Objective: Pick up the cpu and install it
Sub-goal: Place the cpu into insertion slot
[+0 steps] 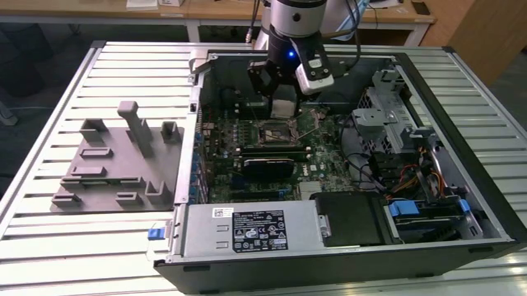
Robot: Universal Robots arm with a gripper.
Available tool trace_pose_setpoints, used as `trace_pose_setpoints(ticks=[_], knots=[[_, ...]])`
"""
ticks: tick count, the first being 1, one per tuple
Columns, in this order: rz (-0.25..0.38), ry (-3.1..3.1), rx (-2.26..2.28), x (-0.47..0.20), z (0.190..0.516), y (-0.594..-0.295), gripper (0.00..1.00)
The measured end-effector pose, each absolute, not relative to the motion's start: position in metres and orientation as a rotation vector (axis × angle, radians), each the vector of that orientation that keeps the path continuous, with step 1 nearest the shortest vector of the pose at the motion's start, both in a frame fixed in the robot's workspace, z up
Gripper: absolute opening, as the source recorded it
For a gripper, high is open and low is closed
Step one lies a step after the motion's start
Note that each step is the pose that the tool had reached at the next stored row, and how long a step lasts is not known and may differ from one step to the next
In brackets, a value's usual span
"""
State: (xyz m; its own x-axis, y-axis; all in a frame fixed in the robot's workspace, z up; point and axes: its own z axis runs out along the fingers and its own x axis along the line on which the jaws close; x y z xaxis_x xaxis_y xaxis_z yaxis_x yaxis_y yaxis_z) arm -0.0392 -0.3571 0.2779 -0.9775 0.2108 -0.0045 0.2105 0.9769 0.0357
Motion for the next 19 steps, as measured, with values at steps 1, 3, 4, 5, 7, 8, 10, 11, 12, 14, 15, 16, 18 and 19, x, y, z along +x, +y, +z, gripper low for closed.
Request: trace_pose_setpoints(ticks=[1,3,4,5,7,8,10,11,12,14,15,16,18,19], knots=[[0.055,3.112,0.357,-0.0392,0.2779,-0.3571,0.54],[0.054,3.105,0.410,-0.0392,0.2779,-0.3571,0.54],[0.054,3.101,0.435,-0.0392,0.2779,-0.3571,0.54],[0.054,3.097,0.461,-0.0392,0.2779,-0.3571,0.54],[0.054,3.089,0.512,-0.0392,0.2778,-0.3571,0.54],[0.054,3.084,0.538,-0.0392,0.2778,-0.3571,0.54],[0.054,3.074,0.590,-0.0392,0.2778,-0.3571,0.54],[0.054,3.069,0.615,-0.0392,0.2778,-0.3571,0.54],[0.053,3.063,0.641,-0.0392,0.2777,-0.3571,0.54],[0.053,3.051,0.692,-0.0392,0.2777,-0.3571,0.54],[0.053,3.045,0.718,-0.0392,0.2777,-0.3571,0.54],[0.053,3.039,0.743,-0.0392,0.2777,-0.3571,0.54],[0.052,3.025,0.795,-0.0392,0.2777,-0.3571,0.54],[0.052,3.018,0.821,-0.0392,0.2776,-0.3571,0.54]])
